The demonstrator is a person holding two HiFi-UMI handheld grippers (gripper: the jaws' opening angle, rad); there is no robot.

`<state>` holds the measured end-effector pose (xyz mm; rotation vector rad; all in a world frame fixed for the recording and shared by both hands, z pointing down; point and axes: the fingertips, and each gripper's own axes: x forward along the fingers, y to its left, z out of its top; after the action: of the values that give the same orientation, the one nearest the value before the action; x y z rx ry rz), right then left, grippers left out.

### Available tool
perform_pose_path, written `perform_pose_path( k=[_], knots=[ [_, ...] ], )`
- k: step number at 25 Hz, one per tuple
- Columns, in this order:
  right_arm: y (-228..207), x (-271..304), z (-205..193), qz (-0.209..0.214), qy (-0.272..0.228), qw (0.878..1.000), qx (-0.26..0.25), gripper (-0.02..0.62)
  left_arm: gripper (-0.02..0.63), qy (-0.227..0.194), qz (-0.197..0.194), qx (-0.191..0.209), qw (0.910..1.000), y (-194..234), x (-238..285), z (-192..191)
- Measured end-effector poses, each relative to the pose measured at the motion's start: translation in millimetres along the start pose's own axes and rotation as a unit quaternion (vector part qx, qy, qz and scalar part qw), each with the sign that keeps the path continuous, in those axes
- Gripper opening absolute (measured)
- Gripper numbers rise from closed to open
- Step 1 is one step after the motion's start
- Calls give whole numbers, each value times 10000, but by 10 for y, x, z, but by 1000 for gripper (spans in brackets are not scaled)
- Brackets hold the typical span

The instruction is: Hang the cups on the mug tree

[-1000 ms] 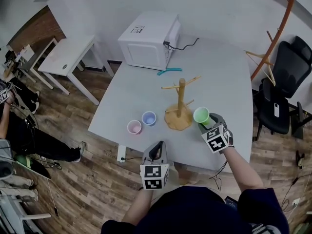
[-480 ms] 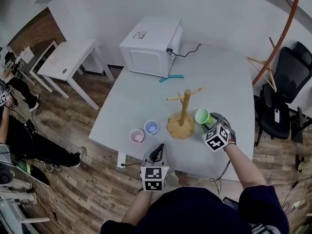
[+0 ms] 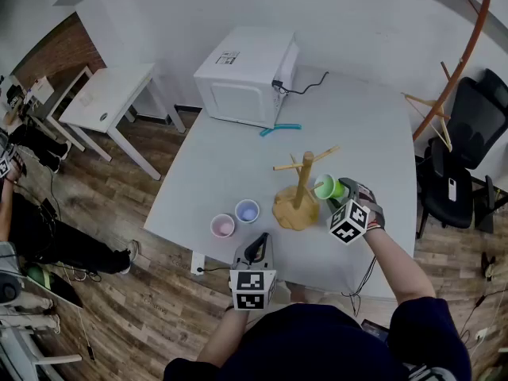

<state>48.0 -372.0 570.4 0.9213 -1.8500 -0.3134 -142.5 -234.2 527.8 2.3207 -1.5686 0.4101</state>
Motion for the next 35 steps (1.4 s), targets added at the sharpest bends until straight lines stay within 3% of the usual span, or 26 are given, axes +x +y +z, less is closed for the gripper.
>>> perform_pose_path(
  k=[10,19,35],
  knots=[
    [42,15,237,-67,-102,9970,-760,261,20,20,-4,9,10000,-6,10,-11],
    [135,-11,387,-64,-230,9933,-1131,261,20,15,-1,35,10000,3,4,-6],
    [147,-91,496,-160,-426,9892,-1396,261,20,-11,-18,34,10000,-78,2,-17]
  ],
)
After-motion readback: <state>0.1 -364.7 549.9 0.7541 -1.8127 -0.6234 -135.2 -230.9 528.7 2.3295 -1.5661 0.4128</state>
